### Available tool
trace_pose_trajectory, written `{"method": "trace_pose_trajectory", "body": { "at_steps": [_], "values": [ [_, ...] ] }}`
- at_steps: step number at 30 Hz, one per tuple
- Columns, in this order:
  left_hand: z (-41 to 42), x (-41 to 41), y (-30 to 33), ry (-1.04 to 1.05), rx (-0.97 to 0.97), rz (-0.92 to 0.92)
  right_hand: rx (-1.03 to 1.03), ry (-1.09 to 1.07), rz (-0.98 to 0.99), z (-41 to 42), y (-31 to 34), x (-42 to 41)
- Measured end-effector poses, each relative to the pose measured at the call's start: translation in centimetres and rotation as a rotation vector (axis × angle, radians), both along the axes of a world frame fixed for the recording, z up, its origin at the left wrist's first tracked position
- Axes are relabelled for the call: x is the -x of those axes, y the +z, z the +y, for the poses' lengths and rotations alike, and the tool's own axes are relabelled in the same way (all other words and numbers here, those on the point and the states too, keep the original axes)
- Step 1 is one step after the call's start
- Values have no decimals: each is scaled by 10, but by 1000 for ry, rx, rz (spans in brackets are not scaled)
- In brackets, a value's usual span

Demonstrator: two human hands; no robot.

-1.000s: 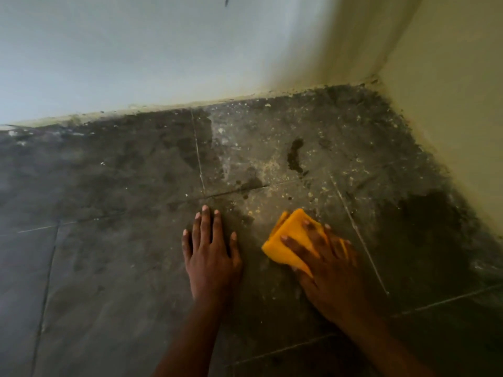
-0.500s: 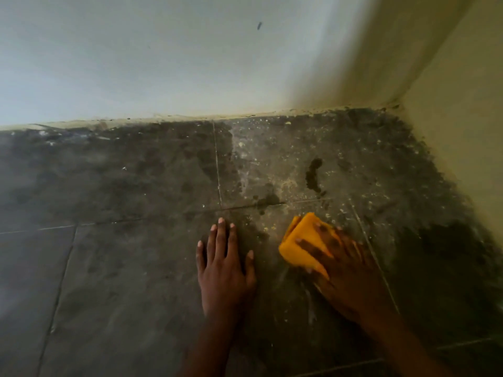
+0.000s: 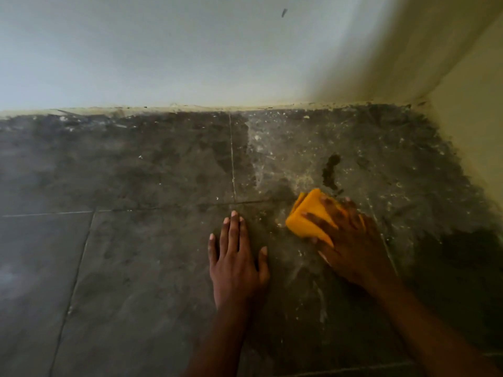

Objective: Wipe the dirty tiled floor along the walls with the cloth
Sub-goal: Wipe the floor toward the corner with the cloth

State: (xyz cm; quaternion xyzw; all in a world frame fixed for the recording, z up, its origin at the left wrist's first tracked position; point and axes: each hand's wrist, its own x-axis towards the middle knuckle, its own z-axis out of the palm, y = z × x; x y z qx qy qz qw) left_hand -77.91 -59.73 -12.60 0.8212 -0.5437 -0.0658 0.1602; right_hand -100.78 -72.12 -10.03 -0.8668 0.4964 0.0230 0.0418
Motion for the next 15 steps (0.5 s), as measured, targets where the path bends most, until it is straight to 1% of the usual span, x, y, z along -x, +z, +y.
{"method": "trace_pose_trajectory", "body": {
  "at_steps": [2, 3, 4, 6, 7, 9, 10, 11, 12, 14, 15],
  "values": [
    [-1, -1, -2, 6, -11, -10, 25, -191, -72, -23, -11, -36],
    [-1, -1, -3, 11, -11, -17, 5, -240, -126, -32, -14, -64],
    [0, -1, -5, 18, 2, -28, -16, -228, -156, -37, -16, -89],
    [1, -3, -11, 33, 7, -38, 17, -74, -152, -34, -23, -122],
    [1, -3, -10, 21, 0, -34, 19, 18, -129, -23, -24, -120],
    [2, -2, -6, 16, 16, -18, 11, 163, -94, 7, -20, -91],
    [2, -2, -6, 16, 19, -16, -3, 169, -93, 22, -18, -67],
    [1, -2, -4, 15, 11, -14, -9, 138, -84, 30, -15, -40],
    [1, -2, -1, 8, 2, -12, -5, 59, -63, 28, -11, -15],
    [-1, -3, 1, -1, 6, -26, 13, -193, -53, 3, -6, 12],
    [-2, -2, -1, 1, 10, -33, 11, -317, -76, -17, -7, 10]
  ]
}}
